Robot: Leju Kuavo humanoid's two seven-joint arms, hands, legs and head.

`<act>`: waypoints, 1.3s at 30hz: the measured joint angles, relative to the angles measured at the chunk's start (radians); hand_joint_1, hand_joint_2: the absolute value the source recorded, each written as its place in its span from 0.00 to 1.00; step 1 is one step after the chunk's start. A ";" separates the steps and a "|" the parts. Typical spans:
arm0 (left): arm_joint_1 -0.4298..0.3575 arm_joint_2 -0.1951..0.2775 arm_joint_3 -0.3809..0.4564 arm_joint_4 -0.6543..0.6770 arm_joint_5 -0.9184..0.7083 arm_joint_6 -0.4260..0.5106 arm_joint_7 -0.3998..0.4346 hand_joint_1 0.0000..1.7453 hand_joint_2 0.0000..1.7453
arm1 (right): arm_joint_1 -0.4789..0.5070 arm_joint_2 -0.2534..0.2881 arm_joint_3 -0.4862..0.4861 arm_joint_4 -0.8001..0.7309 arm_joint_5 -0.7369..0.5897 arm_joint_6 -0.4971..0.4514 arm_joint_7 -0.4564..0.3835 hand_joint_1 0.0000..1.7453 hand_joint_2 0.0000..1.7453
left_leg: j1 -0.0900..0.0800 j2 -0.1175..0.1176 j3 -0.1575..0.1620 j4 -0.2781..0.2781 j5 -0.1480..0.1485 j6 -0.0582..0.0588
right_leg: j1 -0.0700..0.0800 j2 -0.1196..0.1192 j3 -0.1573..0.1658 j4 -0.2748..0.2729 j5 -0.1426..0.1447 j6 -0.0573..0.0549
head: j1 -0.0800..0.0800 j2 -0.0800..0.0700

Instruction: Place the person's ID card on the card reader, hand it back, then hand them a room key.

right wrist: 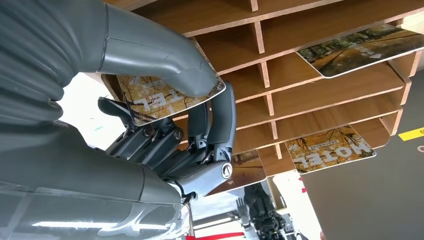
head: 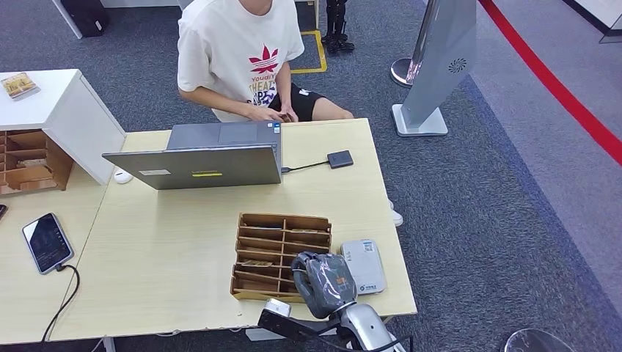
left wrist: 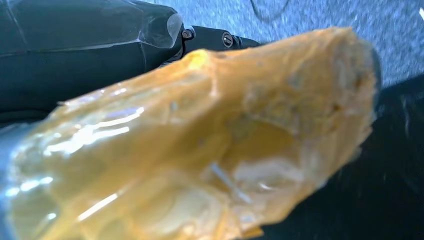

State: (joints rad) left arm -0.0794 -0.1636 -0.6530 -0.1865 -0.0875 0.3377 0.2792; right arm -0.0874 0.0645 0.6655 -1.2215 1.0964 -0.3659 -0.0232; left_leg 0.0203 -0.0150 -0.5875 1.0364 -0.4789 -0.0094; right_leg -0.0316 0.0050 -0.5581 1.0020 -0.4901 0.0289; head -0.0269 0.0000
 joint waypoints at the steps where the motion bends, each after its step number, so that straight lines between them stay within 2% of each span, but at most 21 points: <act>1: 0.000 0.002 0.001 0.000 0.011 -0.016 -0.003 0.00 0.00 | 0.000 0.000 0.000 0.000 -0.002 0.000 -0.002 1.00 1.00 | 0.000 0.000 0.000 0.000 0.000 0.000 | 0.000 0.000 0.000 0.000 0.000 0.000 | 0.000 0.000; 7: 0.000 0.018 0.012 0.000 0.053 -0.086 -0.034 0.00 0.00 | -0.001 0.000 0.000 0.004 -0.014 -0.003 -0.016 1.00 1.00 | 0.000 0.000 0.000 0.000 0.000 0.000 | 0.000 0.000 0.000 0.000 0.000 0.000 | 0.000 0.000; 17: 0.006 0.113 0.109 0.000 0.181 -0.354 -0.130 0.00 0.00 | -0.042 0.000 0.009 0.066 -0.084 -0.035 -0.080 1.00 1.00 | 0.000 0.000 0.000 -0.001 0.000 0.000 | 0.000 0.000 0.000 0.000 0.000 0.000 | 0.000 0.000; 25: 0.012 0.148 0.151 0.000 0.199 -0.393 -0.138 0.00 0.00 | -0.067 0.000 0.021 0.099 -0.097 -0.044 -0.090 1.00 1.00 | 0.000 0.000 0.000 -0.001 0.000 0.000 | 0.000 0.000 0.000 0.000 0.000 0.000 | 0.000 0.000; 32: 0.030 0.196 0.202 0.000 0.273 -0.561 -0.183 0.00 0.00 | -0.091 0.000 0.035 0.123 -0.144 -0.113 -0.140 1.00 1.00 | 0.000 0.000 0.000 -0.001 0.000 0.000 | 0.000 0.000 0.000 0.000 0.000 0.000 | 0.000 0.000; 39: 0.043 0.230 0.237 0.000 0.290 -0.603 -0.196 0.00 0.00 | -0.104 0.000 0.040 0.120 -0.165 -0.176 -0.161 1.00 1.00 | 0.000 0.000 0.000 -0.001 0.000 0.000 | 0.000 0.000 0.000 0.000 0.000 -0.001 | 0.000 0.000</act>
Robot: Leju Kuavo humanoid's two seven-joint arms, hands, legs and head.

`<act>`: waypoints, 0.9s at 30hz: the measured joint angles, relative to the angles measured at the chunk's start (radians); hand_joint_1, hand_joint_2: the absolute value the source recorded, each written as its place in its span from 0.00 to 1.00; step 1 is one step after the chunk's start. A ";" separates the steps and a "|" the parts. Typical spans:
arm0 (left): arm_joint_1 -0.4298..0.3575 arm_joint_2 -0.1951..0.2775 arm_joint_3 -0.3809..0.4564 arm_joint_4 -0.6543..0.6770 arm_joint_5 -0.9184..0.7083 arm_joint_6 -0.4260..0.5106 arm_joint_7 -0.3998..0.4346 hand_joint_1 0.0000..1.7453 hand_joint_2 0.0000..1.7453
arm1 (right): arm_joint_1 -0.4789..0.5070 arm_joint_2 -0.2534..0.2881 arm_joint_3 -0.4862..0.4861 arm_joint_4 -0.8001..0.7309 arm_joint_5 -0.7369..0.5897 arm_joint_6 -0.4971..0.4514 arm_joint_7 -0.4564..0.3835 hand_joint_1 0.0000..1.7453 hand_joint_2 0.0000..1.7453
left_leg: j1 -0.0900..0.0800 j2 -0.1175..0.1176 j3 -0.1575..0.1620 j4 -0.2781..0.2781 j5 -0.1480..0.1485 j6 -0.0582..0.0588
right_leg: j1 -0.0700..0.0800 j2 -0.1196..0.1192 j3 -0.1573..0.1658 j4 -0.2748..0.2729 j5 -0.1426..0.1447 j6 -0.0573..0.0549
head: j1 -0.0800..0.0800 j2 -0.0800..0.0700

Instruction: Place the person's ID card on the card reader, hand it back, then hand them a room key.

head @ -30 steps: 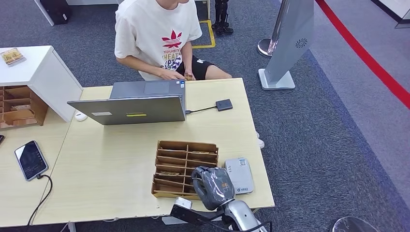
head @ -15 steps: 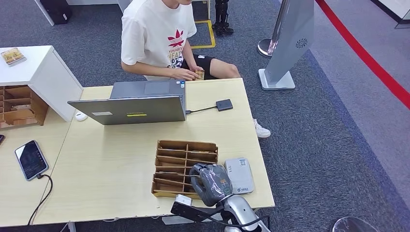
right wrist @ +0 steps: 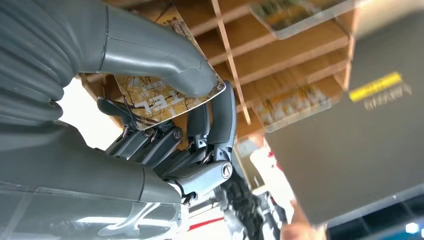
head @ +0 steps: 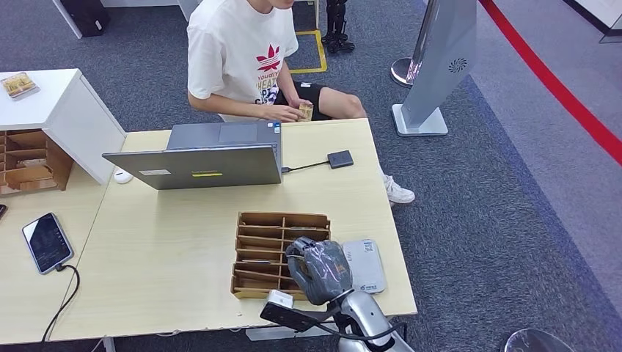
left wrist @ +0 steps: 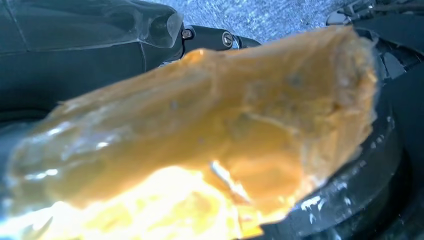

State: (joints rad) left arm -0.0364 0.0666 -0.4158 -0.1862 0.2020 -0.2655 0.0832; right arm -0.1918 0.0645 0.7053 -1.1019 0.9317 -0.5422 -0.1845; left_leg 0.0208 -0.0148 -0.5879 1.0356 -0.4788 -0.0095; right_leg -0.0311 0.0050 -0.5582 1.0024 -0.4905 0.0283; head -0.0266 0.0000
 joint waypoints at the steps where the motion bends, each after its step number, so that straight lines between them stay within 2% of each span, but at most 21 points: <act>1: 0.000 0.002 0.003 0.000 0.001 -0.003 -0.002 0.00 0.00 | 0.000 0.000 0.000 -0.004 -0.001 -0.016 -0.003 1.00 1.00 | 0.000 0.000 0.000 0.000 0.000 0.000 | 0.000 0.000 0.000 0.000 0.000 0.000 | 0.000 0.000; 15: 0.013 0.018 0.019 0.000 -0.005 0.004 -0.027 0.00 0.00 | 0.016 -0.007 -0.010 -0.123 -0.011 -0.137 -0.030 1.00 1.00 | 0.000 0.000 0.000 0.000 0.000 0.000 | 0.000 0.000 -0.001 0.000 0.000 0.000 | 0.000 0.000; 17: 0.011 0.003 0.005 0.000 -0.081 0.096 -0.032 0.00 0.00 | 0.028 -0.009 -0.017 -0.166 0.002 -0.132 -0.018 1.00 1.00 | -0.001 0.000 0.000 0.000 0.000 0.000 | -0.001 0.000 -0.002 0.000 0.000 0.000 | 0.000 0.000; 21: -0.008 -0.114 -0.088 -0.004 -0.309 0.577 0.140 0.00 0.00 | 0.084 -0.008 -0.048 -0.307 0.062 -0.064 0.039 1.00 1.00 | -0.003 -0.001 -0.002 0.001 0.000 0.001 | -0.003 -0.001 -0.001 -0.001 0.000 0.002 | 0.000 0.000; 22: -0.011 -0.143 -0.110 -0.007 -0.325 0.643 0.166 0.00 0.00 | 0.096 -0.007 -0.054 -0.343 0.058 -0.049 0.041 1.00 1.00 | -0.003 -0.001 -0.002 0.001 0.000 0.001 | -0.003 -0.001 -0.001 -0.001 0.000 0.002 | 0.000 0.000; 24: -0.018 -0.182 -0.139 -0.012 -0.333 0.667 0.179 0.00 0.00 | 0.114 -0.006 -0.066 -0.405 0.039 -0.030 0.034 1.00 1.00 | -0.003 -0.001 -0.002 0.001 -0.001 0.001 | -0.003 -0.001 -0.001 -0.001 0.000 0.002 | 0.001 0.000; 27: -0.028 -0.203 -0.161 -0.014 -0.337 0.628 0.170 0.00 0.00 | 0.136 -0.004 -0.081 -0.471 -0.001 -0.016 0.010 1.00 1.00 | -0.003 -0.001 -0.001 0.001 -0.001 0.001 | -0.003 -0.001 -0.001 -0.002 0.000 0.002 | 0.000 0.000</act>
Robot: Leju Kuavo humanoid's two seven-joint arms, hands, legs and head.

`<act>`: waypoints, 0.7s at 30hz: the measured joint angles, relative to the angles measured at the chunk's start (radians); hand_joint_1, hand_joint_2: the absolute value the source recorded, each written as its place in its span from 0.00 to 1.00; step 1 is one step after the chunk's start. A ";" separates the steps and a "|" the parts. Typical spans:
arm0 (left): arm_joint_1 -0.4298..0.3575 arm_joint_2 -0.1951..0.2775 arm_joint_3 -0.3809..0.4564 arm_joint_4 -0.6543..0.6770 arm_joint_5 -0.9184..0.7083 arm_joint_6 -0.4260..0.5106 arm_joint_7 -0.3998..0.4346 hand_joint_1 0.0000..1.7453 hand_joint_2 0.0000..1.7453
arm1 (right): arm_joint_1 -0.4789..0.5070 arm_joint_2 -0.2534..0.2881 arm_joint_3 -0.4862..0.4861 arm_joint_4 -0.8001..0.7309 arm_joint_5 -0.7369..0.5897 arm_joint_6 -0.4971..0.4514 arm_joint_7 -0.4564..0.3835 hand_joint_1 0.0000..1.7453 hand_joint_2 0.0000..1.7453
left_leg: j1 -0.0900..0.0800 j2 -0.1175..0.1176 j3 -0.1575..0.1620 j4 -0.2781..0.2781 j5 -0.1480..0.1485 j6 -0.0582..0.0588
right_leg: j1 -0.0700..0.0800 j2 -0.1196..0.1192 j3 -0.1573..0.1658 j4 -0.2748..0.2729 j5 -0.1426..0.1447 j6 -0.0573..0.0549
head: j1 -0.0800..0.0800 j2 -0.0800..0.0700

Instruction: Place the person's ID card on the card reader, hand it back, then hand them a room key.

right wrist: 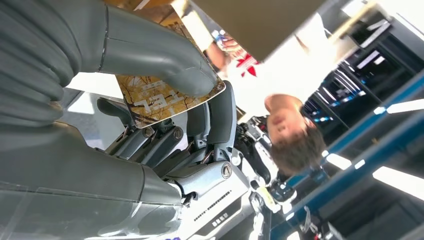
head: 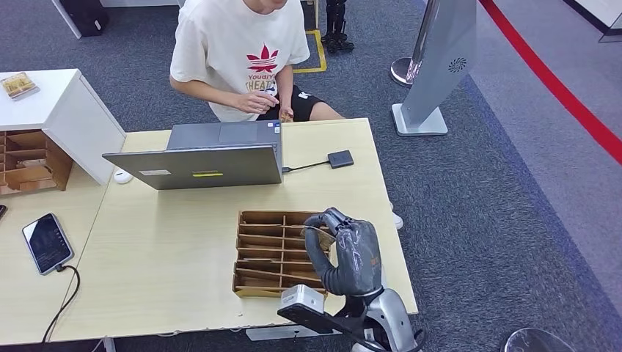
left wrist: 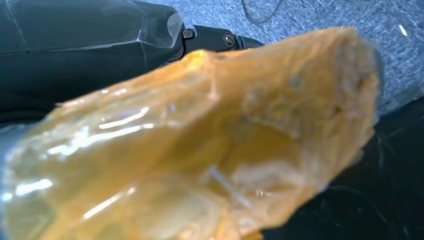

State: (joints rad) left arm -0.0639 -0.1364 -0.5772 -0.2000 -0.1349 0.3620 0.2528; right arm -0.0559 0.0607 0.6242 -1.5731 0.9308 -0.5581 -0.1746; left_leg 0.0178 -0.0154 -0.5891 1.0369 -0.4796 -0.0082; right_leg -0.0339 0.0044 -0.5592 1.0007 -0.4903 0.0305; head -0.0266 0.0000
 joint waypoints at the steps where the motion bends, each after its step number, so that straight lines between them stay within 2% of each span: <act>1: -0.001 -0.003 -0.005 0.000 -0.002 -0.006 -0.002 0.00 0.00 | 0.006 0.001 -0.005 -0.020 -0.019 0.004 -0.010 1.00 1.00 | 0.000 0.000 0.000 0.000 0.000 0.000 | 0.000 0.000 0.000 0.000 0.000 0.000 | 0.000 0.000; 5: -0.004 -0.013 -0.018 0.000 -0.008 -0.015 -0.008 0.00 0.00 | 0.023 0.004 -0.025 -0.091 -0.116 0.042 -0.047 1.00 1.00 | 0.002 0.000 0.000 0.000 0.000 0.000 | 0.002 0.000 -0.001 0.000 0.000 0.000 | 0.000 0.000; 10: -0.008 -0.024 -0.025 0.000 -0.013 -0.009 -0.010 0.00 0.00 | 0.033 0.012 -0.052 -0.156 -0.293 0.132 -0.087 1.00 1.00 | 0.002 0.001 0.000 -0.001 0.000 0.000 | 0.002 0.001 -0.001 0.001 0.000 0.000 | 0.000 0.000; 16: -0.008 -0.028 -0.026 0.000 -0.015 -0.006 -0.010 0.00 0.00 | 0.034 0.015 -0.071 -0.192 -0.347 0.166 -0.097 1.00 1.00 | 0.002 0.001 0.000 -0.001 0.000 0.000 | 0.002 0.001 -0.001 0.001 0.000 0.000 | 0.000 0.000; 21: -0.009 -0.030 -0.026 0.000 -0.025 -0.002 -0.009 0.00 0.00 | 0.031 0.023 -0.088 -0.204 -0.479 0.238 -0.116 1.00 1.00 | 0.002 0.001 0.000 -0.001 0.000 0.000 | 0.002 0.001 -0.001 0.001 0.000 0.000 | 0.000 0.000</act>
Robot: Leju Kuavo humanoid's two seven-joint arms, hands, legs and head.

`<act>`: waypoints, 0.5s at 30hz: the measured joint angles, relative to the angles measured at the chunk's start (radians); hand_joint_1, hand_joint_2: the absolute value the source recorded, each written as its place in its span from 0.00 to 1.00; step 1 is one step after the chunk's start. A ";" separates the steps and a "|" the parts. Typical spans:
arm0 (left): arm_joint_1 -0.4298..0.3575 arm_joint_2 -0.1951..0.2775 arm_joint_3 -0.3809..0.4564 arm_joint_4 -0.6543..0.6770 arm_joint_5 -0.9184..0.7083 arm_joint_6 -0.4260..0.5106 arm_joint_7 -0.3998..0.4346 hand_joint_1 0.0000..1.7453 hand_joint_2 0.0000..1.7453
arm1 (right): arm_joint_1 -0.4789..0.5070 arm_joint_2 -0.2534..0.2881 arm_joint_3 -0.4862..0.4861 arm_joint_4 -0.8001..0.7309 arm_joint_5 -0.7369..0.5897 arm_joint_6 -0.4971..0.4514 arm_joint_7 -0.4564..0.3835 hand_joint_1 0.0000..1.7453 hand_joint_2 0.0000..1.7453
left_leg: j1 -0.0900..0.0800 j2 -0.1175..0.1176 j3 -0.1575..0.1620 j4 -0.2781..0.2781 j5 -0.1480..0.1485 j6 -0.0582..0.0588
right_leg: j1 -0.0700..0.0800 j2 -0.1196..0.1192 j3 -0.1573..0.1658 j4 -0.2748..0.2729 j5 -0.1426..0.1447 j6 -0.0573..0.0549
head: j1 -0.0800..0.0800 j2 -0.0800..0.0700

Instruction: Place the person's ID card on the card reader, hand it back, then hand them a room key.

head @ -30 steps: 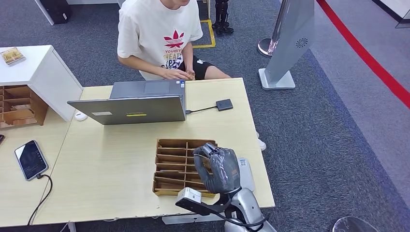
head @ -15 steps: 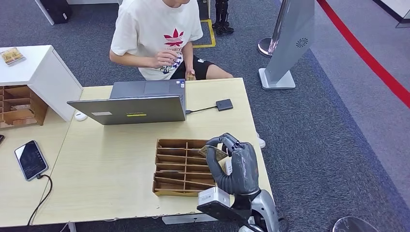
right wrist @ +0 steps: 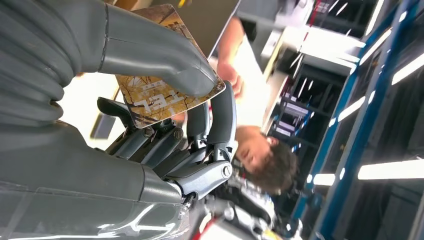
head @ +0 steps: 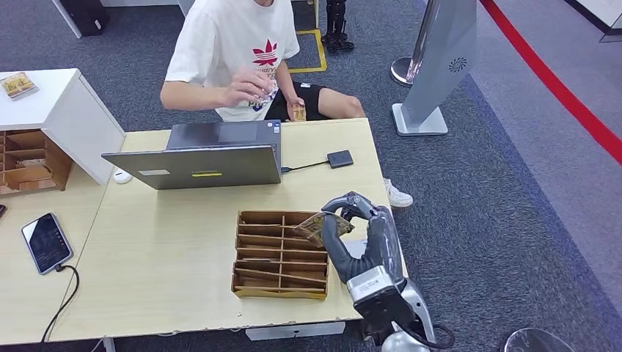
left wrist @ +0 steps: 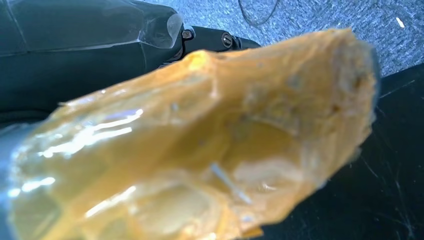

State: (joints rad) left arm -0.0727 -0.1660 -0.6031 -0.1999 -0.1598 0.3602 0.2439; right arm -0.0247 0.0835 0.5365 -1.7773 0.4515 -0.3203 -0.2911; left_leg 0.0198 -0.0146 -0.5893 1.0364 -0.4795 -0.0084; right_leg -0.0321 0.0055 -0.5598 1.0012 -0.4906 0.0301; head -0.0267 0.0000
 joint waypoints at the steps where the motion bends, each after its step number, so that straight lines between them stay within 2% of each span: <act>1: 0.000 0.000 0.000 0.000 -0.003 0.000 0.001 0.00 0.00 | -0.003 0.002 -0.003 -0.002 -0.019 0.012 -0.003 1.00 1.00 | 0.000 0.000 0.000 0.000 0.000 0.000 | 0.000 0.000 0.000 0.000 0.000 0.000 | 0.000 0.000; 10: -0.003 -0.001 -0.001 0.000 -0.024 0.000 0.008 0.00 0.00 | -0.048 0.015 -0.015 -0.019 -0.064 0.056 -0.009 1.00 1.00 | 0.000 0.000 0.000 0.000 0.000 0.000 | 0.000 0.000 0.000 0.000 0.000 0.000 | 0.000 0.000; 15: -0.013 -0.001 -0.007 0.000 -0.044 -0.013 0.018 0.00 0.00 | -0.113 0.019 -0.014 -0.014 -0.045 0.085 0.011 1.00 1.00 | 0.000 0.000 0.000 0.000 0.000 0.000 | 0.000 0.000 0.000 0.000 0.000 0.000 | 0.000 0.000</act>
State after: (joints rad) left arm -0.0855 -0.1675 -0.6097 -0.2003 -0.2042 0.3475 0.2614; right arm -0.1372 0.1029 0.5221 -1.7908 0.4063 -0.2350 -0.2797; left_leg 0.0198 -0.0145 -0.5893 1.0364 -0.4793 -0.0085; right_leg -0.0321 0.0056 -0.5595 1.0013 -0.4904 0.0301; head -0.0268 0.0000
